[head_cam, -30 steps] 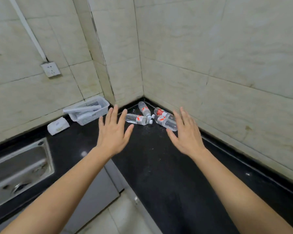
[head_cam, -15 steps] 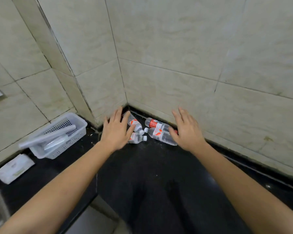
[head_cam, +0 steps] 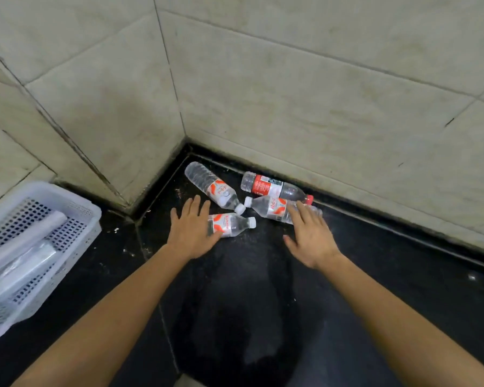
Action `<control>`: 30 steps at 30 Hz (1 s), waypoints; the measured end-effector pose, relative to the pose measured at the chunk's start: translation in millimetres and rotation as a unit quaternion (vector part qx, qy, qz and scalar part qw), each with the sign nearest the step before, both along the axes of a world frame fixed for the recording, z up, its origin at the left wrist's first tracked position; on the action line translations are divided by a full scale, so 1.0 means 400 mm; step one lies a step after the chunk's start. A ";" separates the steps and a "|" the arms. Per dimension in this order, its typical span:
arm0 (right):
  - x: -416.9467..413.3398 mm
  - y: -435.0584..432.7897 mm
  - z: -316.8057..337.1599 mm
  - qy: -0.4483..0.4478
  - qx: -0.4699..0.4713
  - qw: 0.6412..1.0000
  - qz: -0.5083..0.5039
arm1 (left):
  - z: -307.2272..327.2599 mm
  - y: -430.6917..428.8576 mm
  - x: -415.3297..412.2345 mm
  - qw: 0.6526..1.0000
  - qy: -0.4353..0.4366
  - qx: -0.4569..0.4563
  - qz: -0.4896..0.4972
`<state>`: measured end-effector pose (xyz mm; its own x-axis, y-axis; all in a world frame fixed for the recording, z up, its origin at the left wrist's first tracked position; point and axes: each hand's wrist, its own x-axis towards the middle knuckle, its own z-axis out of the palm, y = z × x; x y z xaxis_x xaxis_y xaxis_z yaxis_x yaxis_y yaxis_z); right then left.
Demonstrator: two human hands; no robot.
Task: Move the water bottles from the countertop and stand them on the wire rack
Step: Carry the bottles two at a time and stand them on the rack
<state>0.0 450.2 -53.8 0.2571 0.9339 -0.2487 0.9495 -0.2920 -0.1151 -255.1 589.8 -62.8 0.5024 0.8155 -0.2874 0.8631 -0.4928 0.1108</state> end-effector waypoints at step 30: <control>-0.015 -0.052 -0.142 0.088 -0.093 0.975 -0.180 | -0.222 -0.246 0.043 0.885 -0.239 -0.280 0.284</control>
<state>-5.9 429.4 -110.8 0.4989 0.7251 -0.4747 0.7516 -0.6347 -0.1796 -237.8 491.2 -151.6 0.2311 0.7727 -0.5913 0.7421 0.2530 0.6207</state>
